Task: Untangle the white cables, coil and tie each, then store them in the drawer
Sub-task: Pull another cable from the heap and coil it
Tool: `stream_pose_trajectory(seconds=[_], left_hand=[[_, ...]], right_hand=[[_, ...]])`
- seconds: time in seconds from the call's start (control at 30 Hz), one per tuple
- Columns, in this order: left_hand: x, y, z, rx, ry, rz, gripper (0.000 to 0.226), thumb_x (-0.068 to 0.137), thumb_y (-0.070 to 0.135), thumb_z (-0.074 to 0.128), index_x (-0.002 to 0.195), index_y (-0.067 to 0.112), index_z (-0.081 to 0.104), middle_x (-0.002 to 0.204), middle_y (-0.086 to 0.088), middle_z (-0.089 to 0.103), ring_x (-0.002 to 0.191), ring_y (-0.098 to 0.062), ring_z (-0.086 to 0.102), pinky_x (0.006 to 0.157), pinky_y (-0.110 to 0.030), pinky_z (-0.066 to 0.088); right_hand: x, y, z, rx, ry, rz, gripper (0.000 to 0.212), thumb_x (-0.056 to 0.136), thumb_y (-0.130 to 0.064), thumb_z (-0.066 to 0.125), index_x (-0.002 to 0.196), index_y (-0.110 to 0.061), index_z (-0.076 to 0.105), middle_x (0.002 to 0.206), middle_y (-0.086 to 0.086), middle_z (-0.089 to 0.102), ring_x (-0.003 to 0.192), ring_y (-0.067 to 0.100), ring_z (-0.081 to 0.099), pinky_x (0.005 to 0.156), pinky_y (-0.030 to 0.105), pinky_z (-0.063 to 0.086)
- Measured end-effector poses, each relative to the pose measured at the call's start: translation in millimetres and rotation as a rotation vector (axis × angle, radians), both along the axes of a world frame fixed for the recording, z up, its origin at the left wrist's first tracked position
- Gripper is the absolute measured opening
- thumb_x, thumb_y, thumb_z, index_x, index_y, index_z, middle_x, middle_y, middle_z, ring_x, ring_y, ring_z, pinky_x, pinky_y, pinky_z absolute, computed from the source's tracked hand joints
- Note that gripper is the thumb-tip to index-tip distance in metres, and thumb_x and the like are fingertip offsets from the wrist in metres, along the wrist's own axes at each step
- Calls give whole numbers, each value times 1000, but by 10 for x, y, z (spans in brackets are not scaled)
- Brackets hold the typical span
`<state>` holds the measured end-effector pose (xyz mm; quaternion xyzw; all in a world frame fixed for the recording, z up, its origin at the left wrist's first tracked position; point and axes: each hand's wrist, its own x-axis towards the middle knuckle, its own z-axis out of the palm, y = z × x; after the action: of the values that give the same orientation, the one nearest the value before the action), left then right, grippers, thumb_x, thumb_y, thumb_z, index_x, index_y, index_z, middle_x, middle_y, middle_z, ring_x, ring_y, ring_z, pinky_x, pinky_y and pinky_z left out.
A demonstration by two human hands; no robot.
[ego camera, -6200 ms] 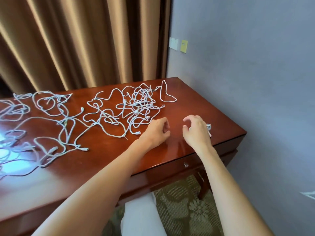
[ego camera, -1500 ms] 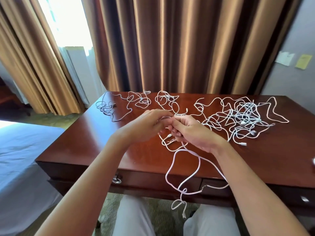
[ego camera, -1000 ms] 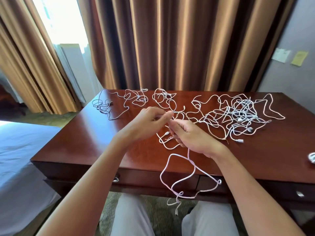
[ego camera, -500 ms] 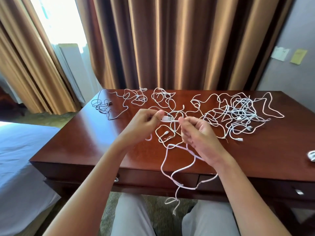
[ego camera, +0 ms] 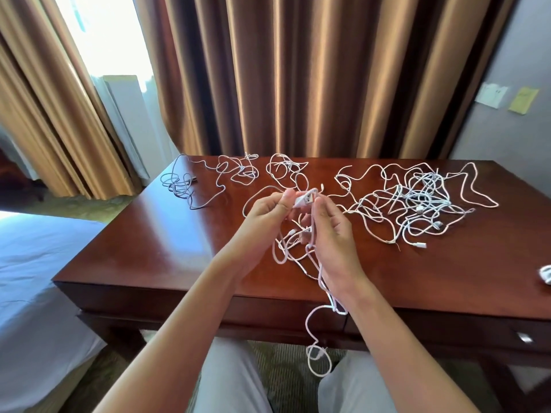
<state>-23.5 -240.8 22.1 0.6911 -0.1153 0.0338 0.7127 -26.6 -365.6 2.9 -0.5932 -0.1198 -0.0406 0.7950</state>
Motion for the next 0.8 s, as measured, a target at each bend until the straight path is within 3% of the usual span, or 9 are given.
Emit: stream_pose_trajectory(seconds=[0.07,0.13,0.23,0.33,0.43,0.53,0.6,0.7,0.8], left_hand=[[7,-33,13,-16,8,70,38,107,29,40,90,7,67,70,11,63,71,-9,62,71,-27,52],[8,-50,-1,-6,18,104,39,106,31,41,89,5,66,79,12,61,74,-11,63,63,-26,54],[27,-41,-54,117,-34,161,41,104,34,43,90,5,68,101,6,47,85,-18,53,67,-28,48],[28,5,-67,161,-26,170,40,106,37,39,88,9,62,100,3,46,75,-16,52,55,-25,43],[-4,21,-57,144,34,84,39,105,46,37,98,14,58,94,-9,46,56,-17,53,37,-31,42],[4,-19,-52,222,-51,106,44,107,40,30,107,3,54,97,-9,47,74,-14,49,60,-20,48],[3,-47,-22,234,-96,109,44,107,39,28,106,6,57,94,1,55,80,-11,50,67,-17,46],[-13,-61,-20,108,-18,29,37,104,50,33,96,28,62,91,4,65,72,-16,59,59,-26,50],[-31,-34,-40,-59,65,-59,37,95,58,40,93,30,65,85,-2,65,57,-22,51,47,-26,43]], right_hand=[[-40,13,-2,-79,5,44,33,109,-27,37,112,-19,69,96,-6,73,79,5,63,60,19,52],[-85,23,30,-130,10,169,35,110,-25,34,118,-14,66,102,1,73,84,10,69,64,22,56],[-125,-10,86,-220,60,306,32,110,-25,35,112,-13,64,88,4,72,75,14,69,63,21,54],[-114,-57,69,-361,39,383,32,109,-21,42,116,6,57,80,5,70,74,22,68,55,21,46],[-123,-41,50,-389,11,423,20,107,-11,46,113,5,56,79,7,71,70,20,68,50,19,40],[-141,-37,80,-215,160,523,17,105,-4,46,113,3,59,77,10,69,67,15,67,46,15,35],[-144,-51,91,-115,254,576,15,105,-6,46,104,-3,60,72,6,65,62,10,64,46,15,35],[-129,-43,93,-163,244,559,27,103,-1,40,84,-11,56,66,4,53,54,8,48,44,18,32],[-101,-58,70,-335,175,535,27,103,0,33,82,-14,45,65,1,45,54,9,41,45,18,25]])
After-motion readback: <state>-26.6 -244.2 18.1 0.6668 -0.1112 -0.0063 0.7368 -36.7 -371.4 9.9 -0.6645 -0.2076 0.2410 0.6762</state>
